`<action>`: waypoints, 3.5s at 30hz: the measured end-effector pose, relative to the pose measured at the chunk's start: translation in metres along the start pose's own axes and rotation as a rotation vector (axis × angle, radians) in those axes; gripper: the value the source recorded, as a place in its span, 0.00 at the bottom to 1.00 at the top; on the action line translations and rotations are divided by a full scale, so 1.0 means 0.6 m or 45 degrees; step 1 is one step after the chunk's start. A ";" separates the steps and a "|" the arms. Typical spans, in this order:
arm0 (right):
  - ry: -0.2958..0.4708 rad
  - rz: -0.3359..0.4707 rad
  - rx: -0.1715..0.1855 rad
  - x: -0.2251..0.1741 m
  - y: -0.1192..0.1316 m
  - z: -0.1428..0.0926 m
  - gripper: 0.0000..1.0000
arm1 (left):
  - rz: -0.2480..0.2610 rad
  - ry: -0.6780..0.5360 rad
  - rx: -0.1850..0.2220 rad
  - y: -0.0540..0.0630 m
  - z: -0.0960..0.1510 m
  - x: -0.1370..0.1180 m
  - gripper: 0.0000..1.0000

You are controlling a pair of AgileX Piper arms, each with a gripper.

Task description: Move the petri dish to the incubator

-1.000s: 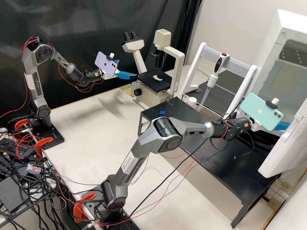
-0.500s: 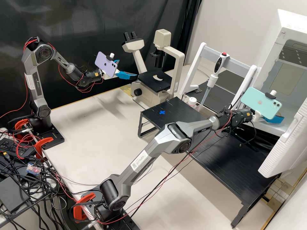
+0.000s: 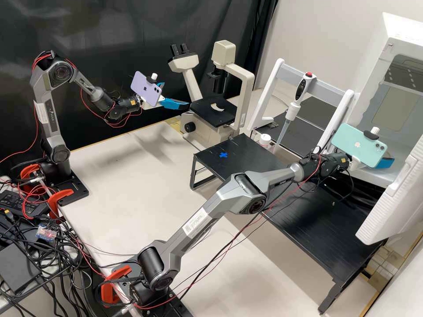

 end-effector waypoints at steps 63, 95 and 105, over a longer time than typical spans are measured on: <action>-0.006 -0.072 0.029 -0.030 0.020 0.057 1.00 | 0.000 0.000 0.000 0.000 0.000 0.000 1.00; -0.116 -0.236 0.162 -0.241 0.058 0.116 1.00 | 0.000 0.000 0.000 0.000 0.000 0.000 1.00; 0.027 -0.388 0.112 -0.455 0.028 0.140 1.00 | 0.000 0.000 0.000 0.000 0.000 0.000 1.00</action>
